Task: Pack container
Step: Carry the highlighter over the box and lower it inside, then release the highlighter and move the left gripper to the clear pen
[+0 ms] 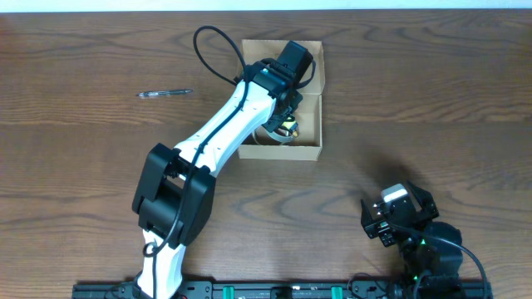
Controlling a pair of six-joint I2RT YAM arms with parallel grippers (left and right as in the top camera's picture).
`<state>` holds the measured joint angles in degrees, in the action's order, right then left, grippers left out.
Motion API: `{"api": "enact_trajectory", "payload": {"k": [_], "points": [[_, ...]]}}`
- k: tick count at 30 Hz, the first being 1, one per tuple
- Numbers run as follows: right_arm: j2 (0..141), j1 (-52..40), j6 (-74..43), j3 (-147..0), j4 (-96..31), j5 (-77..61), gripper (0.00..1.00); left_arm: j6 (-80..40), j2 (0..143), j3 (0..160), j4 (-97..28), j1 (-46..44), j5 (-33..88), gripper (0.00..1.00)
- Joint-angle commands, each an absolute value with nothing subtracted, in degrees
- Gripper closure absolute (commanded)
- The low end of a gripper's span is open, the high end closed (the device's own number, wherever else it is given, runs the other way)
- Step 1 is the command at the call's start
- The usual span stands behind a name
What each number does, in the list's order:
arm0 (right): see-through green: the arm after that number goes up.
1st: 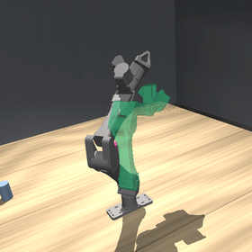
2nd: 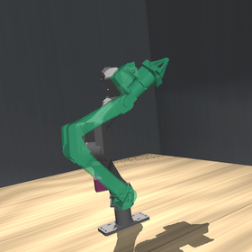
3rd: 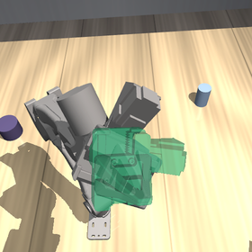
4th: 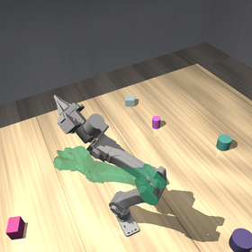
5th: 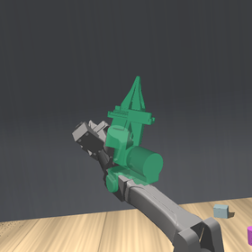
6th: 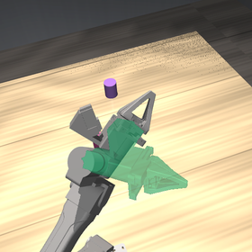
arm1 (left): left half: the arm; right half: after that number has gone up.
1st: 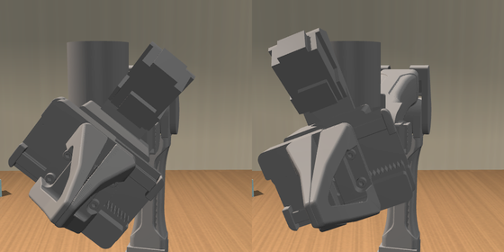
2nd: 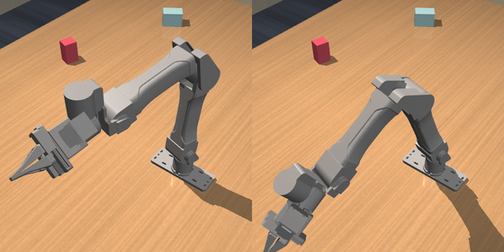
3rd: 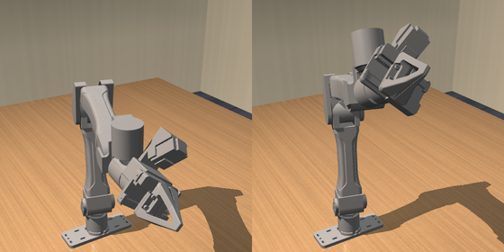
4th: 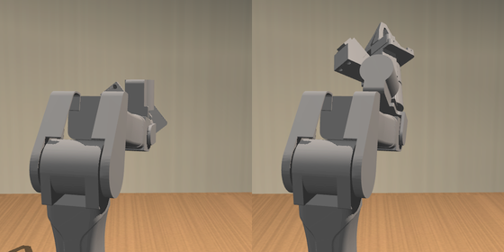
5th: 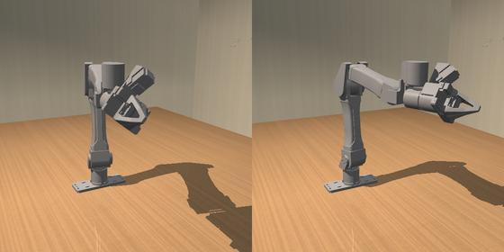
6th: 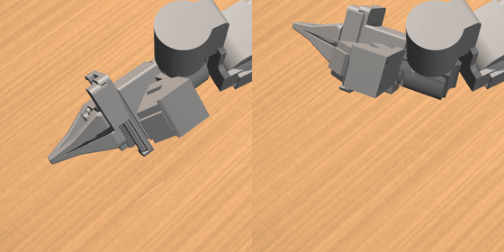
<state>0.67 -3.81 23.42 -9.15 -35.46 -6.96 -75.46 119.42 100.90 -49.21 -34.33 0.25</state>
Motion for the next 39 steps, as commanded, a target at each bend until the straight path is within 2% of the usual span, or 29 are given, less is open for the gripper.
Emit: {"api": "enact_trajectory", "payload": {"k": [1, 4, 11, 25, 28, 30, 34, 35, 39], "points": [[0.3, -3.4, 22.8, -9.0, -35.6, -6.9, 0.01, -78.0, 121.0, 101.8, -50.0, -34.8, 1.2, 0.77], [0.3, -3.4, 22.8, -9.0, -35.6, -6.9, 0.01, -81.1, 121.4, 101.8, -51.9, -35.0, 1.1, 0.76], [0.3, -3.4, 22.8, -9.0, -35.6, -6.9, 0.01, -84.9, 121.6, 101.8, -54.8, -34.9, 0.9, 0.59], [0.3, -3.4, 22.8, -9.0, -35.6, -6.9, 0.01, -84.9, 118.1, 102.2, -53.3, -34.5, -2.3, 0.58], [0.3, -3.4, 22.8, -9.0, -35.6, -6.9, 0.01, -84.9, 112.9, 102.2, -53.4, -33.6, -6.2, 0.52], [0.3, -3.4, 22.8, -9.0, -35.6, -6.9, 0.01, -84.9, 109.1, 102.2, -53.4, -32.4, -10.4, 0.44], [0.3, -3.4, 22.8, -9.0, -35.6, -6.9, 0.01, -84.9, 102.9, 102.2, -54.0, -27.4, -16.5, 0.35], [0.3, -3.4, 22.8, -9.0, -35.6, -6.9, 0.01, -84.9, 101.7, 102.2, -54.6, -25.2, -17.5, 0.26], [0.3, -3.4, 22.8, -9.0, -35.6, -6.9, 0.01, -86.8, 101.6, 102.2, -56.2, -16.9, -18.1, 0.04]]}}
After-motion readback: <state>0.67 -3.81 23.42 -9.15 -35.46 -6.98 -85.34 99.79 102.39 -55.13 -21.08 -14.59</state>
